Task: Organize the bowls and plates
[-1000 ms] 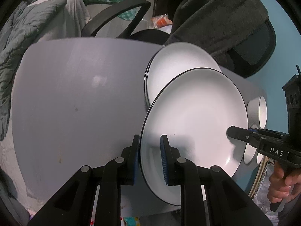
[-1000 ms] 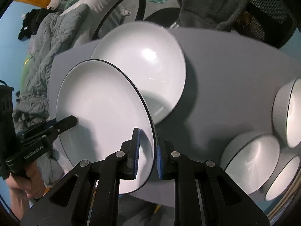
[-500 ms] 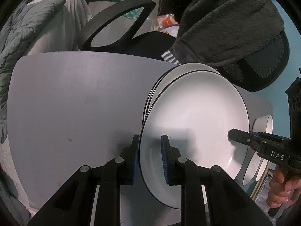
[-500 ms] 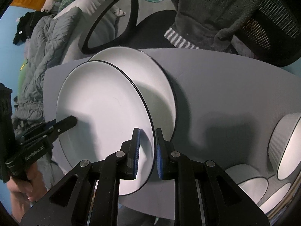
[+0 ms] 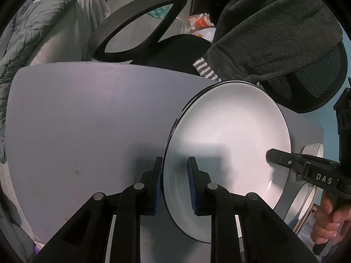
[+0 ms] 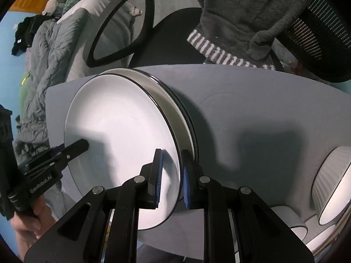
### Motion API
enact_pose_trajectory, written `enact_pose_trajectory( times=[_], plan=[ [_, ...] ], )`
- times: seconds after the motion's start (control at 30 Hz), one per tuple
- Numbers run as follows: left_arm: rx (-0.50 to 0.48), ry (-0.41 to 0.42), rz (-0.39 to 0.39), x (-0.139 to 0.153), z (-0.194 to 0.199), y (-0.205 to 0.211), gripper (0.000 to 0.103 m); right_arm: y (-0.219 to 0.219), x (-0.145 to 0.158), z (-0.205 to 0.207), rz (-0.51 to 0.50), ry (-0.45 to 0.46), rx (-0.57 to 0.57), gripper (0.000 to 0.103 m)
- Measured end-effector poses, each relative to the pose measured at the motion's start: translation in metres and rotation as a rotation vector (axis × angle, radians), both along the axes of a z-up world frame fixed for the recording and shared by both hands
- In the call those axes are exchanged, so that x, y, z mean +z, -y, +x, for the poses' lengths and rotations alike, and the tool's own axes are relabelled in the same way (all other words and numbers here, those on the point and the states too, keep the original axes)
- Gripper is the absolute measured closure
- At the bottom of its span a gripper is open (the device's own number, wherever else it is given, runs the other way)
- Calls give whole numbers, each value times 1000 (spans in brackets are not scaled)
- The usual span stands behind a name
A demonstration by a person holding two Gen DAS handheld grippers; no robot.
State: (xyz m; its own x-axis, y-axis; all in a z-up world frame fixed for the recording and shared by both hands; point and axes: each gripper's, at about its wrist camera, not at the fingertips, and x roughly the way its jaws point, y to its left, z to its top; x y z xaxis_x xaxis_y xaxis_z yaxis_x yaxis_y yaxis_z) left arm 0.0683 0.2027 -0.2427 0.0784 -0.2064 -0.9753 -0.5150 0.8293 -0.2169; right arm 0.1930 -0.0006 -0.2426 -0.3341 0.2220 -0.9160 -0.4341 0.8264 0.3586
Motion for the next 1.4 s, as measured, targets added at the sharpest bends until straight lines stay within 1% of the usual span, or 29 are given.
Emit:
enact_pose_trajectory(
  times=[0.17,0.33,0.43,0.6,0.63,0.67,0.7,0.77,0.97,1.1,1.17,1.27,1.4],
  plan=[
    [-3,1,-7,0,1,-2,81,0,-1,4,5,-24,-18,86],
    [-6,-8,1,-1,4,0,81,-1,-3,8,-6,-68,-62,77],
    [-6,-16,15,0,5,2,81,-3,-3,10,-27,-84,-80,77],
    [-8,-27,28,0,5,3,80,-6,1,8,-60,-66,-68,77],
    [-9,-29,33,0,5,2,80,-6,2,8,-65,-65,-72,76],
    [-10,-29,39,1,5,2,78,-5,3,8,-69,-69,-79,75],
    [-11,-29,47,1,4,2,77,-5,2,9,-69,-73,-85,73],
    [-7,-26,57,2,3,1,77,-5,3,9,-71,-80,-95,72],
    [11,-21,40,3,-2,2,76,-11,8,5,-96,-43,-70,69],
    [22,-16,29,5,-5,3,75,-12,10,3,-93,-48,-86,55],
    [31,-10,22,6,-6,5,70,-13,12,2,-99,-42,-92,54],
    [37,-5,12,7,-9,8,70,-13,13,0,-101,-25,-89,54],
    [32,-4,22,10,-11,13,70,-12,14,-3,-112,-18,-89,54]
  ],
)
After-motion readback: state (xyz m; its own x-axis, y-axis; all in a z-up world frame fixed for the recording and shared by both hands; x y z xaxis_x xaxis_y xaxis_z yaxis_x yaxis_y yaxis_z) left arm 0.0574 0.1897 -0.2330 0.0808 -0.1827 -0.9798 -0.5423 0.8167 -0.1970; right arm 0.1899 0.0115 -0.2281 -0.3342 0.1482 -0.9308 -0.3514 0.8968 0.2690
